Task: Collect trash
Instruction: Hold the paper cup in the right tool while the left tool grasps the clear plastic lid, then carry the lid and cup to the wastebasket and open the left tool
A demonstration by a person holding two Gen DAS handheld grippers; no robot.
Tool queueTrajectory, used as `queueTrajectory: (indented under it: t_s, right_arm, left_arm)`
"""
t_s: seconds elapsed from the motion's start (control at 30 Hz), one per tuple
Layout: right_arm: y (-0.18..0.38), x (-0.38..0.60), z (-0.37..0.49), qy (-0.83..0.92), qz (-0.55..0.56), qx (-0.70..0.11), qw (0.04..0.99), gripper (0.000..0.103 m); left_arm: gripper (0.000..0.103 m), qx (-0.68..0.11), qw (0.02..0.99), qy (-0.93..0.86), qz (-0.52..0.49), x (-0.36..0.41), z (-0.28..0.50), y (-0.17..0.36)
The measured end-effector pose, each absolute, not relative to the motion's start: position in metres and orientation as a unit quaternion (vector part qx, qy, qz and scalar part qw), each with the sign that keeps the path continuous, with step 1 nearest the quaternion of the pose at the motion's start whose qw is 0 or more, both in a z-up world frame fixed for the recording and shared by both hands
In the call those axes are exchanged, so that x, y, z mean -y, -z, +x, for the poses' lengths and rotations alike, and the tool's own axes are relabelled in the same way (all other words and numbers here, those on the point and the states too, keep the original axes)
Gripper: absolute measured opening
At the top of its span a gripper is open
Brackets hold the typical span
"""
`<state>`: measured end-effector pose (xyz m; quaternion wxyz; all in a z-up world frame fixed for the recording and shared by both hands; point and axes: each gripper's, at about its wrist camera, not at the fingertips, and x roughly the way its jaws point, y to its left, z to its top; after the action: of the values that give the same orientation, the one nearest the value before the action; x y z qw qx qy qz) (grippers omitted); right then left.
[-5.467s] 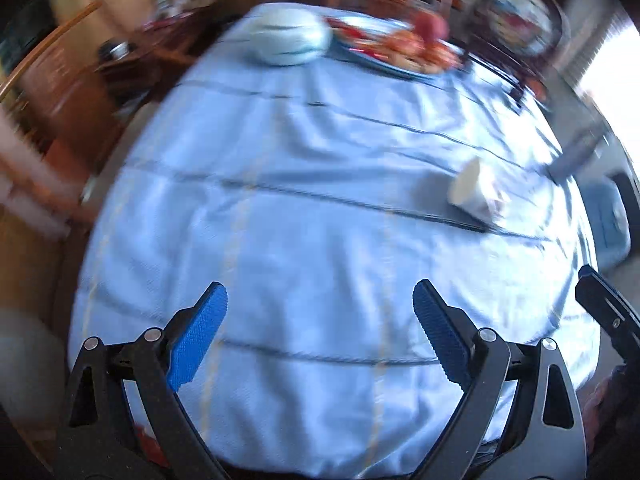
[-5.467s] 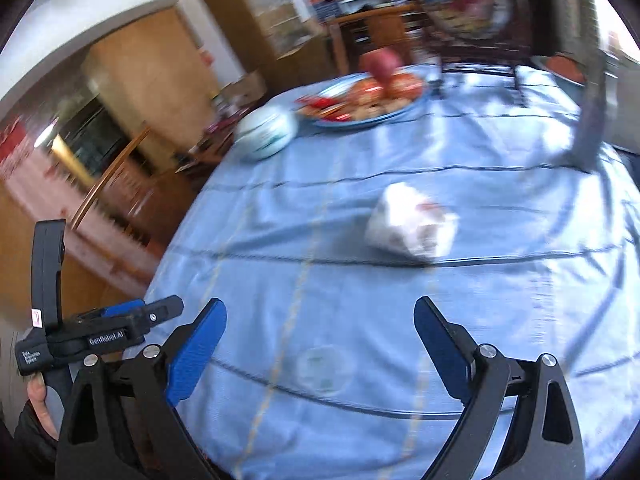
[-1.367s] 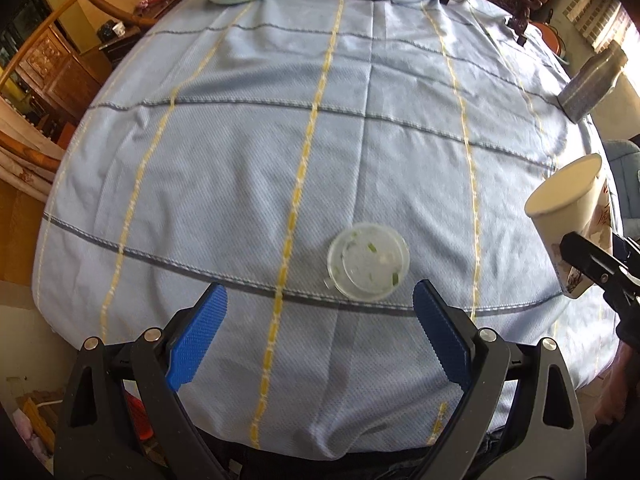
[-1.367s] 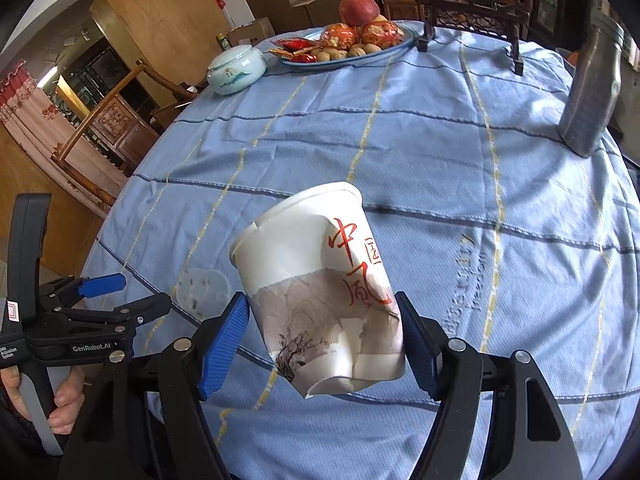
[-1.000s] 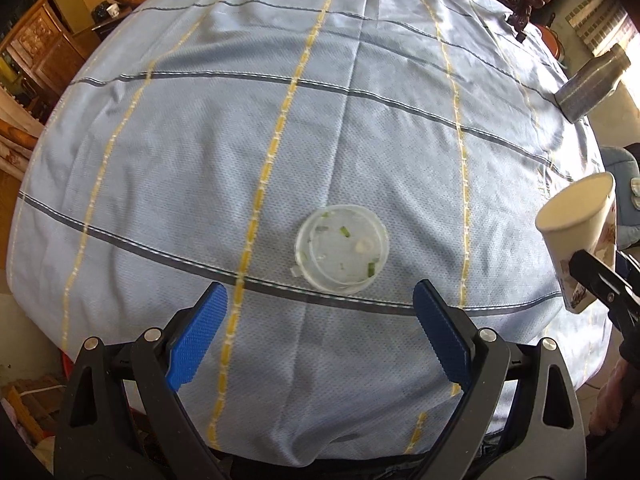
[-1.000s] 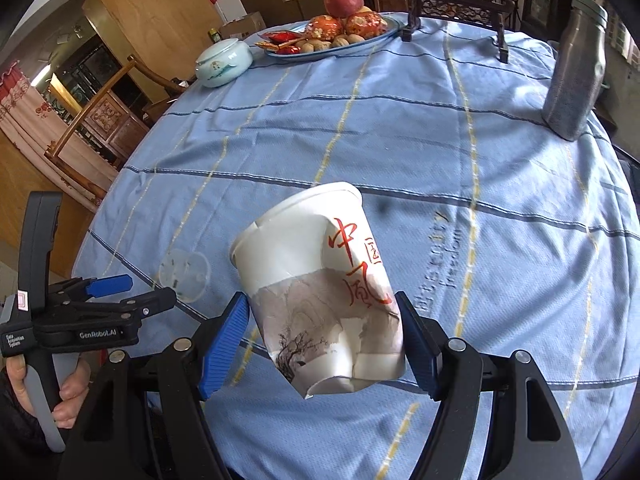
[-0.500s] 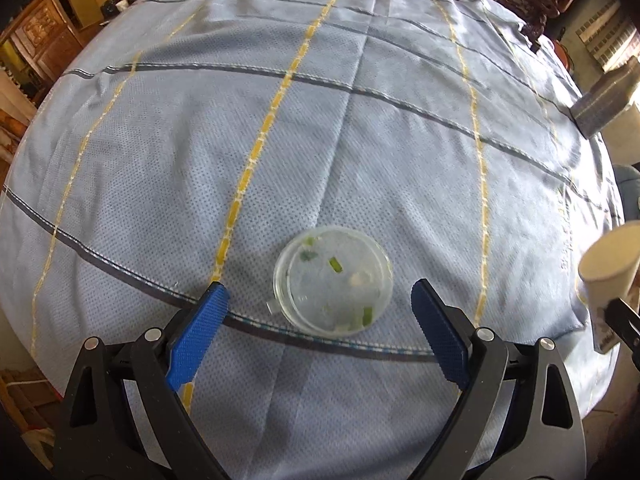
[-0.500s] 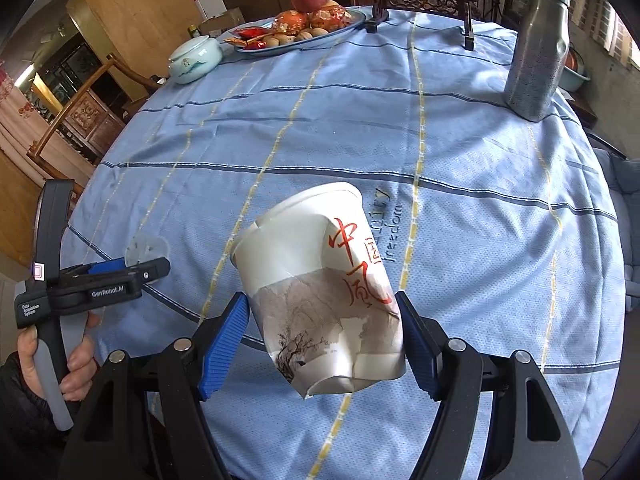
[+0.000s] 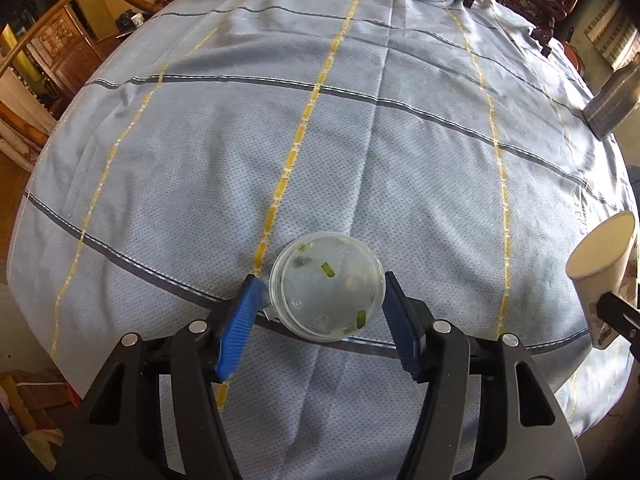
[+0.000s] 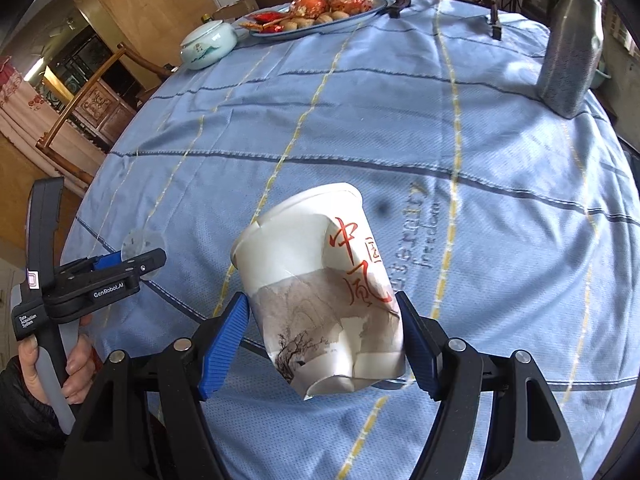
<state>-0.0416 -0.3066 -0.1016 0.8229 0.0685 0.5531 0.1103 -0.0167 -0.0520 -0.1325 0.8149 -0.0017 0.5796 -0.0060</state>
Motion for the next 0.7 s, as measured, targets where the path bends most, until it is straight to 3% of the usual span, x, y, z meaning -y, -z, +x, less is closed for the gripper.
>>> queueTrajectory:
  t_s: [0.33,0.5,0.7]
  right_arm:
    - [0.111,0.307,-0.043,-0.110,0.074,-0.558,0.819,0.073]
    - [0.108,0.300,-0.048,-0.116,0.054,-0.552,0.824,0.083]
    - [0.110,0.287,-0.053,-0.105,0.000,-0.547,0.831,0.085]
  left_arm:
    - [0.063,-0.570,0.822,-0.005,0.016,0.058,-0.018,0.135]
    - [0.063,-0.570,0.822,-0.005,0.014,0.058,-0.018,0.136]
    - [0.065,-0.570,0.822,-0.005,0.007,0.054,-0.022,0.135]
